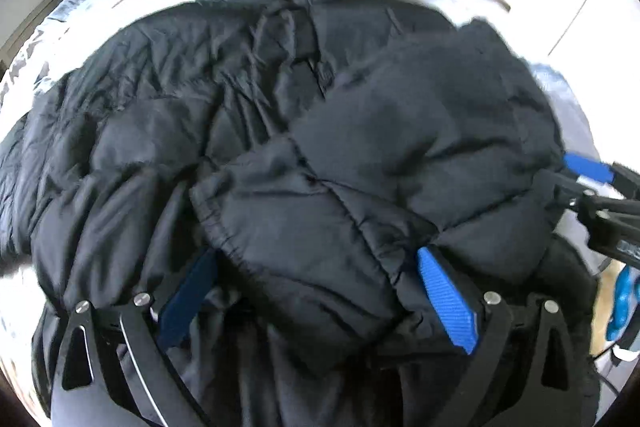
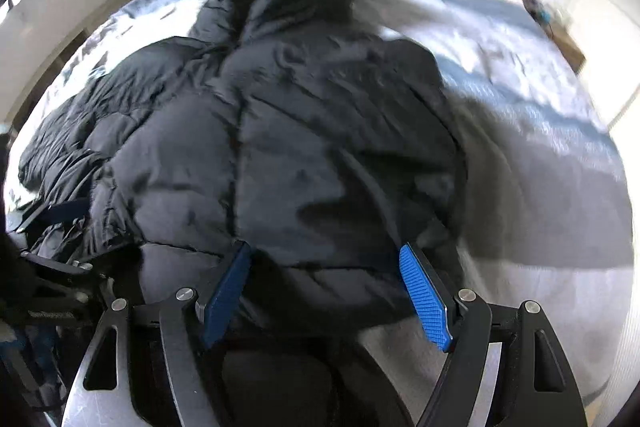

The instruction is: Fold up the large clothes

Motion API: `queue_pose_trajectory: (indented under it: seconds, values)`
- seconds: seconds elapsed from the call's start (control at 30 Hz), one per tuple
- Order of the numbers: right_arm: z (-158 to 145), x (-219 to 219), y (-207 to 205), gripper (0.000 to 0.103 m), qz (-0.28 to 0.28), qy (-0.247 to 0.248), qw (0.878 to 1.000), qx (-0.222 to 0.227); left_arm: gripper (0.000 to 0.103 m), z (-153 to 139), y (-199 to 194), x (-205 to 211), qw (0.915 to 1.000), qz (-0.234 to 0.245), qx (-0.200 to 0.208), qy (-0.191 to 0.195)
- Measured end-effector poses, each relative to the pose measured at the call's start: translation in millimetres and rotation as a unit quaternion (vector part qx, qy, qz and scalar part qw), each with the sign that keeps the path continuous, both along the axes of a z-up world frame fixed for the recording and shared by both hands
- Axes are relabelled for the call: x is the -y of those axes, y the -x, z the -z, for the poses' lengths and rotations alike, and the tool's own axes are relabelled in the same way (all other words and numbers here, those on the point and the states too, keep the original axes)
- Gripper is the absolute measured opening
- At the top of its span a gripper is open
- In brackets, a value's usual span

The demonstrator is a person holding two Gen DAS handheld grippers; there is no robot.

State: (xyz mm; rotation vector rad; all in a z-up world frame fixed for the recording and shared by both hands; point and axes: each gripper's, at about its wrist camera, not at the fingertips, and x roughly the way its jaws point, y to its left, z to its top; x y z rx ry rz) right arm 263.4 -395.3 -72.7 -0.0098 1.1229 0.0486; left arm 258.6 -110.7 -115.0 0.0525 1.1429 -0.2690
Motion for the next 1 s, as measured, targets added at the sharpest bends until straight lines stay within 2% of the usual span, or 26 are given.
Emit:
queue_pose_trajectory:
  seconds: [0.07, 0.17, 0.3, 0.43, 0.67, 0.77, 0.87, 0.97, 1.0]
  values:
    - [-9, 4, 4, 0.075, 0.022, 0.014, 1.0, 0.003, 0.1, -18, 7, -9, 0.9998, 0.002, 0.021, 0.005]
    - [-28, 4, 17, 0.075, 0.042, 0.007, 0.999, 0.011, 0.1, -44, 19, -34, 0.9992, 0.005, 0.024, 0.032]
    - [-60, -5, 39, 0.075, 0.061, -0.003, 0.998, 0.022, 0.1, -71, 33, -73, 0.9991, 0.01, 0.02, 0.037]
    - [-85, -18, 65, 0.075, 0.083, -0.014, 0.996, 0.029, 0.1, -93, 46, -127, 0.9986, -0.021, 0.018, 0.045]
    - [-109, -42, 88, 0.075, 0.12, -0.026, 0.992, 0.022, 0.1, -95, 49, -234, 0.9932, -0.1, 0.006, 0.059]
    - [-114, -49, 94, 0.075, 0.132, -0.026, 0.991, 0.017, 0.1, -79, 48, -291, 0.9859, -0.145, -0.017, 0.082]
    - [-114, -56, 98, 0.075, 0.148, -0.029, 0.989, 0.009, 0.1, -59, 47, -346, 0.9768, -0.192, -0.03, 0.09]
    - [-113, -65, 102, 0.075, 0.15, -0.02, 0.989, 0.001, 0.1, -40, 45, -407, 0.9598, -0.25, -0.044, 0.12]
    - [-113, -69, 105, 0.075, 0.152, -0.018, 0.988, -0.003, 0.1, -34, 44, -431, 0.951, -0.276, -0.046, 0.132]
